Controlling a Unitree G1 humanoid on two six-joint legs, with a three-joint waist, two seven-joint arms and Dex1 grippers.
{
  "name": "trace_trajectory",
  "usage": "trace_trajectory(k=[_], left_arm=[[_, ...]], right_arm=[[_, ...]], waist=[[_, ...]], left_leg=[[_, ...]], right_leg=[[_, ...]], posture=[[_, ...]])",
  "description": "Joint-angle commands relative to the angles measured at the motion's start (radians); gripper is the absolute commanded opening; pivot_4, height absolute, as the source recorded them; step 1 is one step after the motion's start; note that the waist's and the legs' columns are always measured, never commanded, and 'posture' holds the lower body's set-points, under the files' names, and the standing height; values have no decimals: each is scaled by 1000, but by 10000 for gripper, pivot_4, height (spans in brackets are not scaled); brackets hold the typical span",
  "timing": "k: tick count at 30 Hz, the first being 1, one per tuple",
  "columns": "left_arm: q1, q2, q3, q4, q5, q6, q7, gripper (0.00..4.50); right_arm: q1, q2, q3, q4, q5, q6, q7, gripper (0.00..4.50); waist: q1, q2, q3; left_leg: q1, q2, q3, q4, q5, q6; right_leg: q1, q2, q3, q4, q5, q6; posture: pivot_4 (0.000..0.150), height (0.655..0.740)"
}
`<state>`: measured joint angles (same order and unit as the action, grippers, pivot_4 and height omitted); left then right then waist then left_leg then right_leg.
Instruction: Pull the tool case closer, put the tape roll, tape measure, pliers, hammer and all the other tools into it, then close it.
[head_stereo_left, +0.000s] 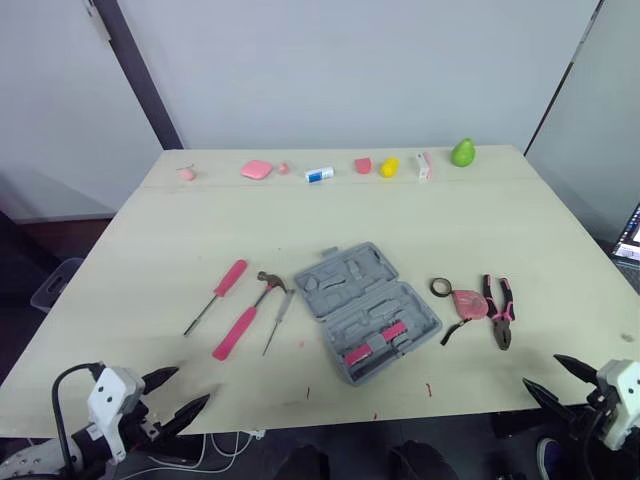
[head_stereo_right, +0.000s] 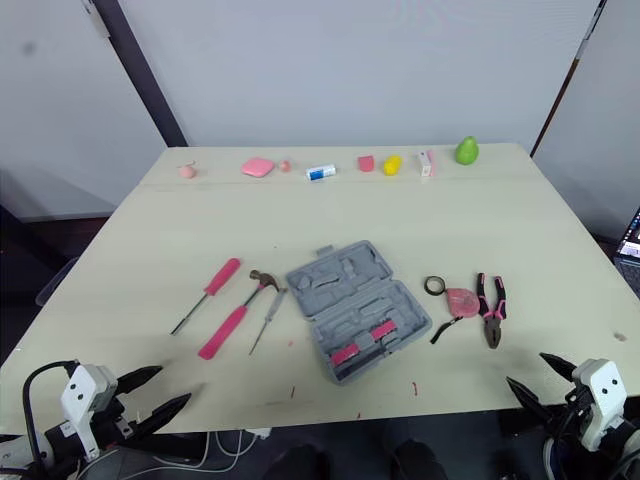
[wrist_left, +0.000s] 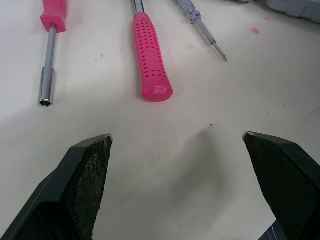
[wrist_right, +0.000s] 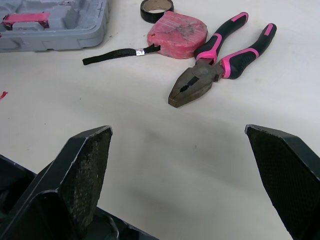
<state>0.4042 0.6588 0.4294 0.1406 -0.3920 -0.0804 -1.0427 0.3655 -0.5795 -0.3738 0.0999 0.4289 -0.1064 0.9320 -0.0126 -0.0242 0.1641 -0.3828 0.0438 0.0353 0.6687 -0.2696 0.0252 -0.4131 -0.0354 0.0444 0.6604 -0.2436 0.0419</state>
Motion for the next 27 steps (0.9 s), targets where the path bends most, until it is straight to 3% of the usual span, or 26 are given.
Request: trace_trajectory(k=[1, 22, 27], left_arm=[[2, 0, 10, -24, -8, -15, 4, 44596], [-39, 19, 7, -125, -102, 113, -29, 44596], [-88, 34, -28, -198, -86, 178, 8, 44596]], right_arm=[[7, -16, -33, -7, 11, -4, 5, 45000], [31, -26, -46, -88, 21, 24, -23, 45000], [-23, -47, -44, -139, 28, 58, -41, 45000]], waist=[[0, 0, 0], [0, 0, 0], [0, 0, 0]], left_leg=[[0, 0, 0, 0, 0, 0], [0, 0, 0, 0, 0, 0], [0, 0, 0, 0, 0, 0]], right_leg=[[0, 0, 0, 0, 0, 0], [0, 0, 0, 0, 0, 0], [0, 0, 0, 0, 0, 0]], posture=[[1500, 7400], [1500, 7400], [1500, 7400]])
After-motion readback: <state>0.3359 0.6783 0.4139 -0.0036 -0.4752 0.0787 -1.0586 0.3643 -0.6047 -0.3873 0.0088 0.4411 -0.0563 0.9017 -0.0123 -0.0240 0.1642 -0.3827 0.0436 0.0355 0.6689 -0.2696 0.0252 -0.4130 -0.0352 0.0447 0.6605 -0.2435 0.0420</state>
